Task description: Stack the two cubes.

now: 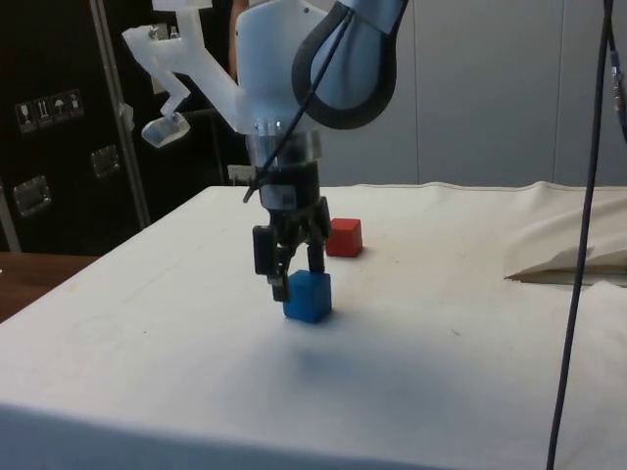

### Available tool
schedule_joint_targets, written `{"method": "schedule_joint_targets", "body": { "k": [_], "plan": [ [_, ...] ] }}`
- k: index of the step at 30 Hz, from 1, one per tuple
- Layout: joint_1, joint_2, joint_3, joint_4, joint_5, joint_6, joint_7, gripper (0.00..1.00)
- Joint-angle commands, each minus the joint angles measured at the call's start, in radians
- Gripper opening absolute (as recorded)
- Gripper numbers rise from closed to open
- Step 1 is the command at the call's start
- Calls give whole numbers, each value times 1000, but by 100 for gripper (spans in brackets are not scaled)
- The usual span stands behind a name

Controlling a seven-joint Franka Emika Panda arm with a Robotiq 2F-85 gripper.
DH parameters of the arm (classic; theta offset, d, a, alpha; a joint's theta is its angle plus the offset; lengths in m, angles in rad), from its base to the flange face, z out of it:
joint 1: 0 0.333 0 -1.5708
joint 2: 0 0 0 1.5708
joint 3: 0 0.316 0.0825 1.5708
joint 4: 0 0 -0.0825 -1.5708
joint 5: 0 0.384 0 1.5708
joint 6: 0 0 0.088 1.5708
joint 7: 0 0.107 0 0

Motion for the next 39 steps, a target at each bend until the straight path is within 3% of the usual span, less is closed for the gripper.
{"method": "schedule_joint_targets", "body": {
  "k": [1, 8, 9, 10, 19, 36, 39],
  "plan": [
    [12, -13, -12, -3, -22, -16, 25, 100],
    [16, -44, -3, 7, -44, -71, 71, 100],
    [10, -48, 4, 6, -31, -71, 56, 100],
    [16, -45, -3, 8, -43, -75, 73, 100],
    [10, -22, 1, 3, -31, -67, 69, 100],
    [6, -14, -45, 4, -33, -66, 67, 100],
    [12, -13, -54, 5, -42, -54, 80, 100]
  ]
}}
